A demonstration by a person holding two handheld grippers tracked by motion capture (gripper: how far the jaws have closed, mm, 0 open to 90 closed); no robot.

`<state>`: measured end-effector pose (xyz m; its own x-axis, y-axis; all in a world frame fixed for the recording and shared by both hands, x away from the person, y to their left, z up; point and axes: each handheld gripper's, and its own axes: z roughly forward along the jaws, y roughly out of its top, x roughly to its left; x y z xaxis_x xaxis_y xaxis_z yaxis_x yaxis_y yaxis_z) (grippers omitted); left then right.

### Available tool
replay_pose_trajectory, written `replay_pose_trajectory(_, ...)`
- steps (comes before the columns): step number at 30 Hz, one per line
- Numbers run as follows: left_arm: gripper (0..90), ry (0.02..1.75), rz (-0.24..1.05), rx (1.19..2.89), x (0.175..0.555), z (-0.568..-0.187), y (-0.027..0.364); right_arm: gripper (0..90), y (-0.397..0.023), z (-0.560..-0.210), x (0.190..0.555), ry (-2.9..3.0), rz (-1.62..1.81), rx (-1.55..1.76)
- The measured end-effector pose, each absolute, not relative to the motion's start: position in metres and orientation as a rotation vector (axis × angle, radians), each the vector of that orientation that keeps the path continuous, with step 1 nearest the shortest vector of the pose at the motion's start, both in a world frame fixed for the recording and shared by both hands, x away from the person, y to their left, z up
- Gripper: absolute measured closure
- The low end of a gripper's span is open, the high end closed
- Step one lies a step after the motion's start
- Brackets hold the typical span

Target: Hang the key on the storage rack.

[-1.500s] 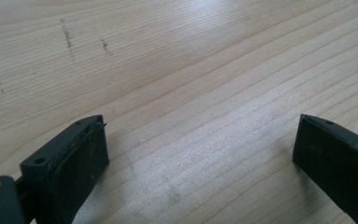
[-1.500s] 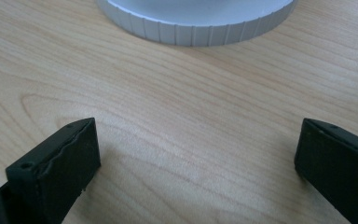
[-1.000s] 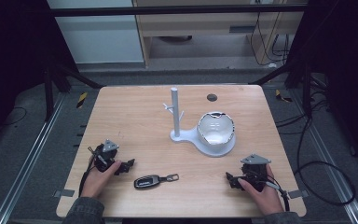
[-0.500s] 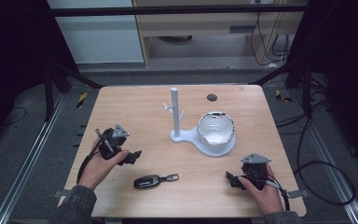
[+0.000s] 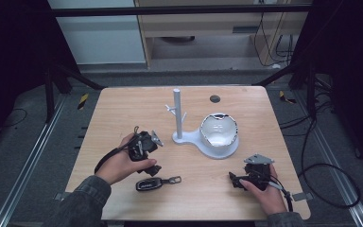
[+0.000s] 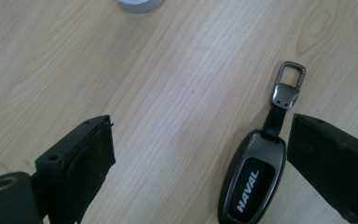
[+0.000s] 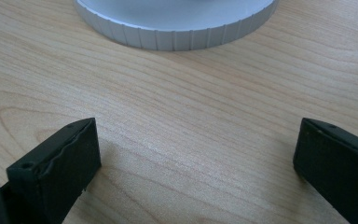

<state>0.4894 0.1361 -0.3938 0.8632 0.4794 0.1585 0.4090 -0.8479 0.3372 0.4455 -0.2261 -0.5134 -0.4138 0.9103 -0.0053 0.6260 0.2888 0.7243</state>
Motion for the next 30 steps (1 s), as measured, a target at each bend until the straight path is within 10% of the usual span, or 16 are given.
replay_pose_trajectory(30,13.5,0.508,0.208,2.925,0.470,-0.416,0.096,2.4,-0.230,-0.513,0.443,2.156,0.925,1.354)
